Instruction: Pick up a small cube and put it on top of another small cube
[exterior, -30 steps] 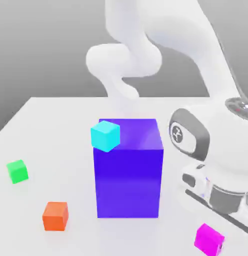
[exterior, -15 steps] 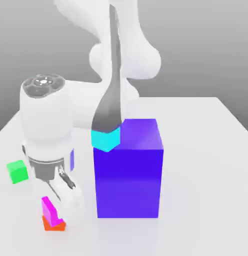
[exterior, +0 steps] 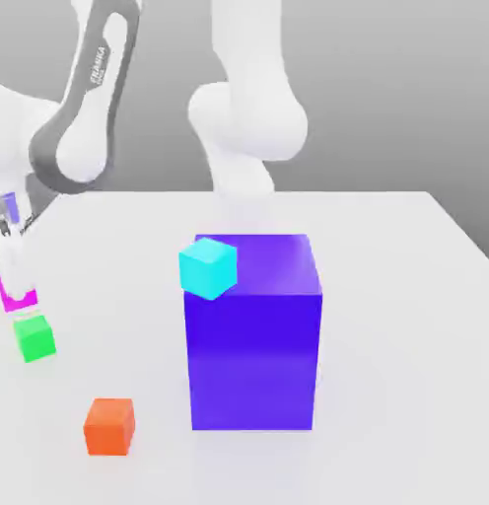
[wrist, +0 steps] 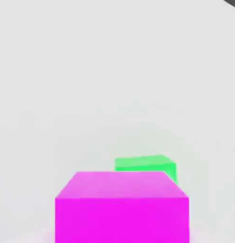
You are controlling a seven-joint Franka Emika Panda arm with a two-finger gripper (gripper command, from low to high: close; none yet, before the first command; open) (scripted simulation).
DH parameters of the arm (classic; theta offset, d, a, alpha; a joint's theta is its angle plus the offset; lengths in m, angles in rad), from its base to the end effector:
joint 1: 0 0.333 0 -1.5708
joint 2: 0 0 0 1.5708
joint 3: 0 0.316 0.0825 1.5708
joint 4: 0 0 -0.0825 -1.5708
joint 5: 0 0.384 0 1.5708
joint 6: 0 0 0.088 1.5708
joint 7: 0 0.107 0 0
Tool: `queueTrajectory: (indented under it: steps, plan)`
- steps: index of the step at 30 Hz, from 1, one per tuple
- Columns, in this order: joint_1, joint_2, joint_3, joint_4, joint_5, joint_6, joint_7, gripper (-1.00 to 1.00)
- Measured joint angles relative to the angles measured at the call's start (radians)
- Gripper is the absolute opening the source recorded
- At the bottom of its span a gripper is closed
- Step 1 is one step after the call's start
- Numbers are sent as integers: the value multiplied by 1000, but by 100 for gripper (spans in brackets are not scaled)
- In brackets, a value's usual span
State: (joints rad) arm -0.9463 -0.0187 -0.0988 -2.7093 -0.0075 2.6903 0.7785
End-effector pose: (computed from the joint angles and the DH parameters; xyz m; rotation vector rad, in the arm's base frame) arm 0.2042 -0.3511 0.2338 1.9312 -2.4762 -0.0009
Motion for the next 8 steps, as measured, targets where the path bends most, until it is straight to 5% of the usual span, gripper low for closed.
queueTrajectory:
  steps: [4, 5, 8]
  plan:
    - [-13, 127, 24, 1, 35, 126, -37, -100]
    - [-17, 159, 29, 3, 42, 156, -43, 100]
    - [-17, 159, 29, 3, 42, 156, -43, 100]
